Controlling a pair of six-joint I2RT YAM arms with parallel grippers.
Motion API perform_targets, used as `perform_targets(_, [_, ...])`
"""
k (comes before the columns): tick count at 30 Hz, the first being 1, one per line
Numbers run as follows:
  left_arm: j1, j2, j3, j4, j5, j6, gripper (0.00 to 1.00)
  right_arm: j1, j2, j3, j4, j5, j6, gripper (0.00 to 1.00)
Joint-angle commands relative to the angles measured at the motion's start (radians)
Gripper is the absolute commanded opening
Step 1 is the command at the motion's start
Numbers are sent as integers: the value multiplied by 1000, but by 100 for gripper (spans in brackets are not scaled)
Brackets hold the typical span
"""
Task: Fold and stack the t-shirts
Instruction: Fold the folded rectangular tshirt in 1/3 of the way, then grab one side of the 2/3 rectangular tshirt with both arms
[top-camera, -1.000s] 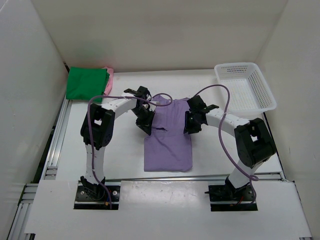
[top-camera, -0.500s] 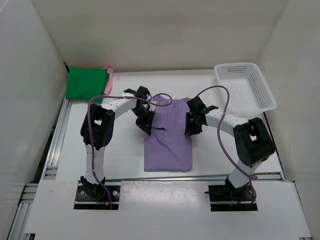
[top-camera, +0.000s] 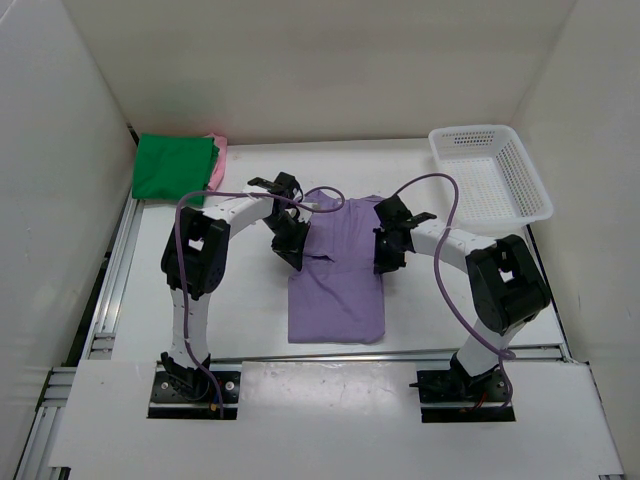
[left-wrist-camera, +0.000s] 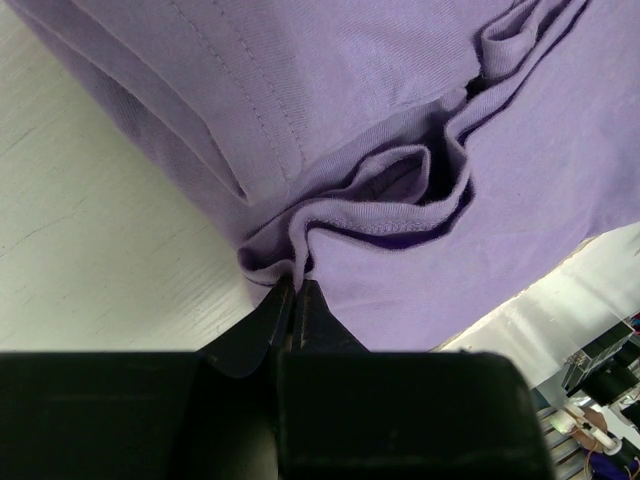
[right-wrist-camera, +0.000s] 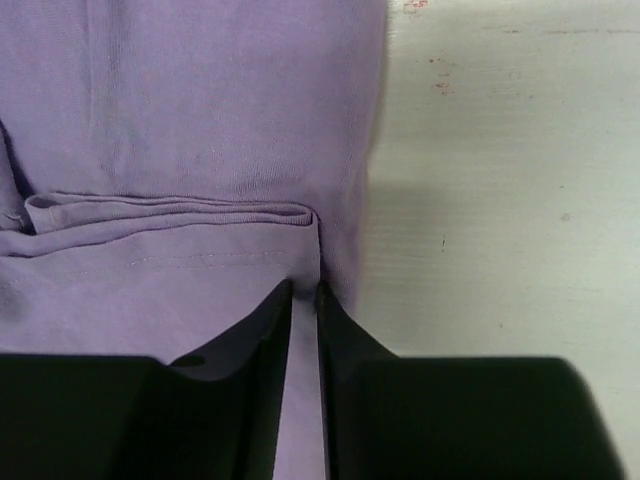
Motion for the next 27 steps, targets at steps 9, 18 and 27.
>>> perform_targets(9, [-5,-74,20,4,4,7,10,3,-50,-5,-3,27,22,0])
perform_targets(18, [-34,-141,20,13,-42,7,10,3,-203,-139,52,187,125,0])
perform_targets(27, [-34,-80,38,23,-131,7,10,3,-78,-59,43,164,83,0])
